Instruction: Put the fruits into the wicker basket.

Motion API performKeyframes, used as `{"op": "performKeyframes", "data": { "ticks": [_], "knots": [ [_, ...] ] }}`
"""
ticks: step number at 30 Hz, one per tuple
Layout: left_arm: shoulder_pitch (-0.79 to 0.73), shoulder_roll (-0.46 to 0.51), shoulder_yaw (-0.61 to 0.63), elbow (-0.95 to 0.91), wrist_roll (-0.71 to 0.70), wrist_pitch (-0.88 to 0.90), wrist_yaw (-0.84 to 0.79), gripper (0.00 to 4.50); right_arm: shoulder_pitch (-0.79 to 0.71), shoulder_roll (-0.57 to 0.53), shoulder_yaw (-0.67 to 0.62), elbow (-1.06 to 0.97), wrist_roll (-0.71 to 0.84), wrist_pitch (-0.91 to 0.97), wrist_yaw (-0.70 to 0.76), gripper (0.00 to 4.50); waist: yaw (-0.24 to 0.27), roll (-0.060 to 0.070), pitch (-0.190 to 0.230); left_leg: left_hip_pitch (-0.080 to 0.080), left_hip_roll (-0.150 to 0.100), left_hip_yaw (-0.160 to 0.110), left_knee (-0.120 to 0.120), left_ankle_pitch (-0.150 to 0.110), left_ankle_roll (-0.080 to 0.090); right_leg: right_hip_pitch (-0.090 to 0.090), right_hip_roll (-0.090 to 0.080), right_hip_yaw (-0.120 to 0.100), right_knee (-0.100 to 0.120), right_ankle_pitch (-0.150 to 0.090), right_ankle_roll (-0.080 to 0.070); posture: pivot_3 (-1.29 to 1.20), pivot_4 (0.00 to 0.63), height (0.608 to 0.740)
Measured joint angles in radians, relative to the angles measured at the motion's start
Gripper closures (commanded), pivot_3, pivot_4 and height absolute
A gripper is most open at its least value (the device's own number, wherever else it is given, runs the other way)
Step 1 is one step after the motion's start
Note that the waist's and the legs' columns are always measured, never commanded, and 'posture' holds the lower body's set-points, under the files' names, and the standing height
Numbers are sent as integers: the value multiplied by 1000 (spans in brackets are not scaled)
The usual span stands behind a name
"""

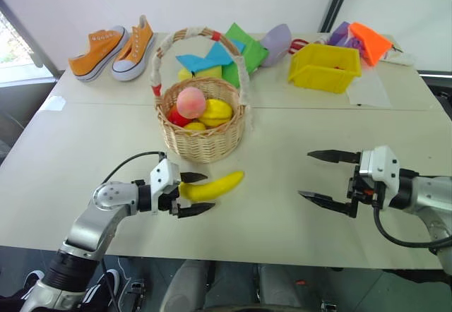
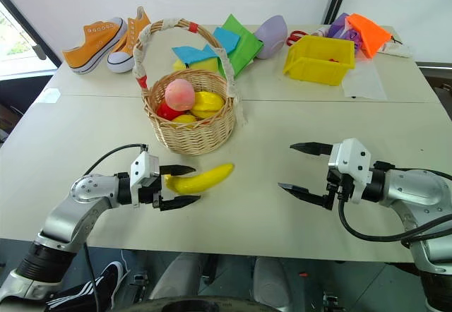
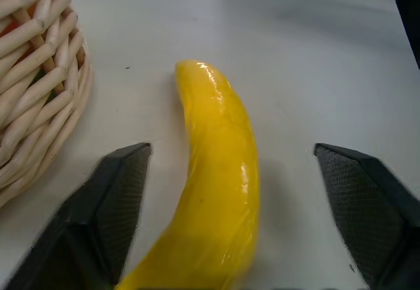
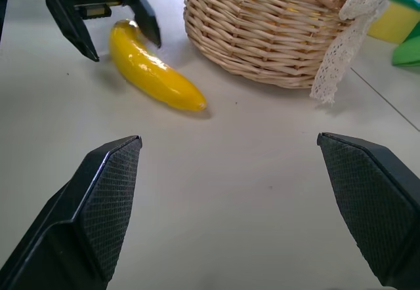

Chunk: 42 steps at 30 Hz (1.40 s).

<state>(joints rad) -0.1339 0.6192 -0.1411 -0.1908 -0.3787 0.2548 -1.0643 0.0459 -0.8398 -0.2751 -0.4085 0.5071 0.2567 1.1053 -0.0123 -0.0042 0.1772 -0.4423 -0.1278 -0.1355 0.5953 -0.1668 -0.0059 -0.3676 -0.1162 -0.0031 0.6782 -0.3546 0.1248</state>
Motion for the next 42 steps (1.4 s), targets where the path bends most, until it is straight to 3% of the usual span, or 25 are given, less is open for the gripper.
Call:
{"op": "performKeyframes", "data": {
  "ticks": [2,12,20,25,30,34,42],
  "knots": [
    [-4,0,-1,0,11,-1,7,2869,-6,0,7,0,0,1,-1,0,-1,0,0,0,0,0,0,0,0,0,0,0,0,0,0,0,150,740],
    [9,2,3,-6,28,-35,17,2869,-64,5,39,7,9,13,-18,0,-2,0,0,0,0,0,0,0,0,0,0,0,0,0,0,0,150,740],
    [0,-16,154,-102,-244,144,28,2869,-80,9,59,26,8,13,-27,0,-2,0,0,0,0,0,1,0,0,0,0,0,0,0,0,0,150,740],
    [-28,-8,207,-140,-341,209,40,2869,-98,16,73,43,7,13,-35,0,-1,0,0,0,0,0,1,0,0,0,0,0,0,0,0,0,150,740],
    [-184,-102,236,-158,-395,243,191,2869,-141,46,75,44,29,25,-57,0,1,-2,1,0,0,0,3,0,0,2,0,-1,0,0,0,0,150,740],
    [-320,-118,247,-161,-372,254,322,2869,-234,87,56,64,72,47,-121,0,-7,-2,0,1,0,0,3,0,-1,2,1,0,1,0,1,0,150,740],
    [-345,-131,276,-91,-328,305,477,2869,-283,112,47,89,94,71,-162,0,-5,-2,0,0,0,0,3,1,-2,2,2,0,2,0,1,0,150,740]
  ]
}}
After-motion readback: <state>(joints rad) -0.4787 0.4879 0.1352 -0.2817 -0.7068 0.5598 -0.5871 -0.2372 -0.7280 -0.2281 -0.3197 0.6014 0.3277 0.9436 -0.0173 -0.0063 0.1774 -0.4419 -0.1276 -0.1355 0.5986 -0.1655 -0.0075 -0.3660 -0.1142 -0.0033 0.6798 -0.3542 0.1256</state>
